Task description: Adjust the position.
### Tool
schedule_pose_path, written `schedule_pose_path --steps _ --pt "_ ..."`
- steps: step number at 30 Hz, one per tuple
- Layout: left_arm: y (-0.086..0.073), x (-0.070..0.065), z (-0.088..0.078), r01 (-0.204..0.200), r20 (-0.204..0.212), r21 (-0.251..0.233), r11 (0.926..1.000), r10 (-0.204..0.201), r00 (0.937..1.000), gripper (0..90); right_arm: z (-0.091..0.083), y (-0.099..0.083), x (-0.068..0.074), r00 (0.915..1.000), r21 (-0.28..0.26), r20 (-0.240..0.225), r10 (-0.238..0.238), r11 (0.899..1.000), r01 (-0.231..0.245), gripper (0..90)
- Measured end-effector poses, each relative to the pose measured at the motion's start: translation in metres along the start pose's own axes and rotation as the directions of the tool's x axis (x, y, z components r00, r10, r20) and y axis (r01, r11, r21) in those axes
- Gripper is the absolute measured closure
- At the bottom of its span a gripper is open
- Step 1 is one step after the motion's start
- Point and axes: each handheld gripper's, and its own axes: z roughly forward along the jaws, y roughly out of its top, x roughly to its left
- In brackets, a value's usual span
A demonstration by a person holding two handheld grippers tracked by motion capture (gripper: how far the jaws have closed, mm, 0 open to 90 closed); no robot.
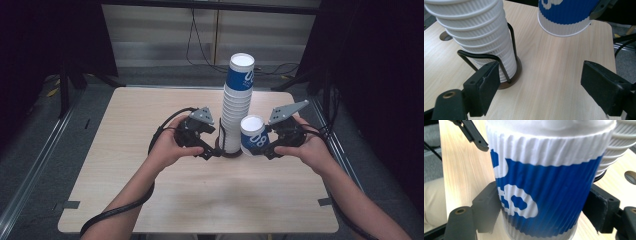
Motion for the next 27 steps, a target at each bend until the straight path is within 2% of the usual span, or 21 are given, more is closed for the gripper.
schedule_pose_path --steps 5,10,16,25,27 --pt "-0.001 -0.005 0.005 -0.012 0.018 0.002 0.9999 0.012 0.9998 15.8 0.005 -0.003 0.001 0.9997 0.047 -0.01 -0.024 0.999 0.025 22.3" --pt "-0.003 -0.007 0.008 -0.021 0.034 0.004 0.9998 0.021 0.9992 15.8 0.011 -0.005 0.002 0.9986 0.109 -0.018 -0.05 0.993 0.052 22.2" --pt "-0.006 -0.009 0.011 -0.008 0.051 -0.003 1.0 0.008 0.9987 15.7 0.018 -0.006 0.004 0.9963 0.14 -0.041 -0.075 0.987 0.08 22.2" --pt "-0.006 -0.01 0.011 -0.018 0.066 -0.01 0.9998 0.019 0.9976 15.7 0.027 -0.008 0.008 0.9934 0.186 -0.065 -0.095 0.977 0.106 22.2" --pt "-0.006 -0.011 0.012 -0.017 0.066 -0.007 0.9998 0.018 0.9976 15.7 0.03 -0.009 0.009 0.9906 0.196 -0.077 -0.113 0.972 0.126 22.2"
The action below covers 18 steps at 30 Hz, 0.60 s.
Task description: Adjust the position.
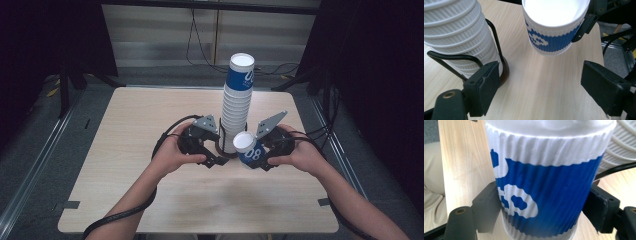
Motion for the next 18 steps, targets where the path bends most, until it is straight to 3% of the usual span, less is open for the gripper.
schedule_pose_path --steps 18 --pt "0.003 -0.003 0.011 -0.007 0.028 0.013 0.9999 0.007 0.9996 15.7 0.014 0.004 0.007 0.9974 0.105 -0.039 -0.06 0.992 0.064 22.2"
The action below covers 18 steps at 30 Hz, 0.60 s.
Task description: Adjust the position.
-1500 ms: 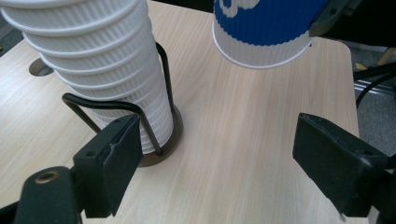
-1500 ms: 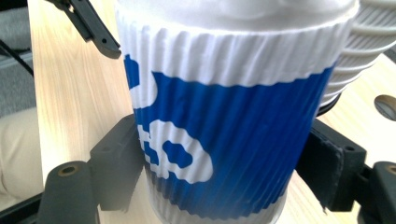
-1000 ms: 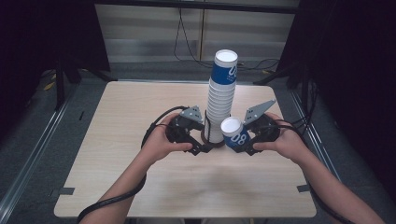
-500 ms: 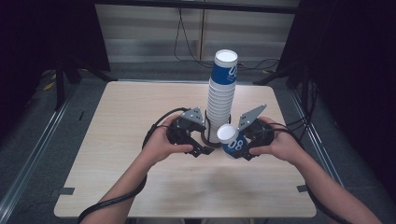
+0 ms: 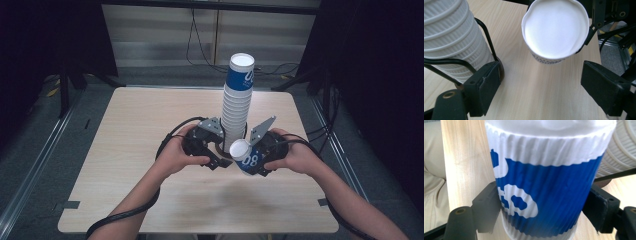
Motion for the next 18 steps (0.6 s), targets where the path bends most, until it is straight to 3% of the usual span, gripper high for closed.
schedule_pose_path --steps 10,18 --pt "0.004 -0.003 0.009 -0.009 0.026 -0.005 0.9999 0.009 0.9996 15.7 0.007 0.003 0.003 0.9992 0.019 -0.021 -0.035 0.999 0.036 22.2" --pt "0.007 -0.005 0.017 -0.012 0.046 -0.003 0.9999 0.013 0.9988 15.7 0.013 0.004 0.007 0.9991 0.062 -0.033 -0.027 0.998 0.029 22.2"
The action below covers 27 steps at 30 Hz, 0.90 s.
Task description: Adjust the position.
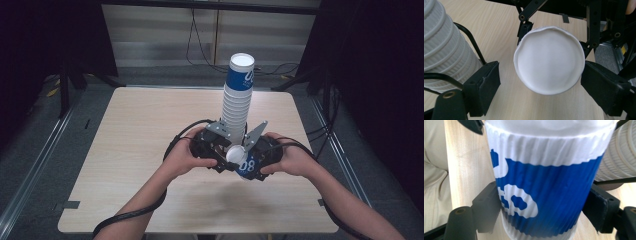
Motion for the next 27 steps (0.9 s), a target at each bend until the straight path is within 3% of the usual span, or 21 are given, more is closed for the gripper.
schedule_pose_path --steps 8,10,15,18,27 --pt "-0.001 -0.001 0.007 0.004 0.017 -0.001 1.0 -0.004 0.9998 16.1 0.001 0.003 0.001 0.9994 -0.01 -0.015 -0.032 0.999 0.032 22.2" --pt "-0.001 -0.001 0.008 0.008 0.023 -0.002 1.0 -0.008 0.9997 16.2 0.001 0.003 0.002 0.9998 -0.005 -0.014 -0.016 1.0 0.016 22.1" --pt "-0.002 -0.001 0.012 0.004 0.044 -0.009 0.9999 -0.004 0.999 20.3 0.002 0.004 0.002 0.9994 -0.02 -0.02 -0.028 0.999 0.028 22.1" --pt "-0.002 -0.002 0.011 -0.011 0.057 -0.017 0.9998 0.011 0.9983 27.4 0.003 0.005 0.002 0.9993 -0.018 -0.02 -0.032 0.999 0.032 22.1" --pt "-0.005 -0.001 0.009 0.005 0.069 -0.016 0.9999 -0.004 0.9976 27.6 0.005 0.004 0.003 0.9992 -0.045 -0.033 -0.023 0.999 0.022 20.7"
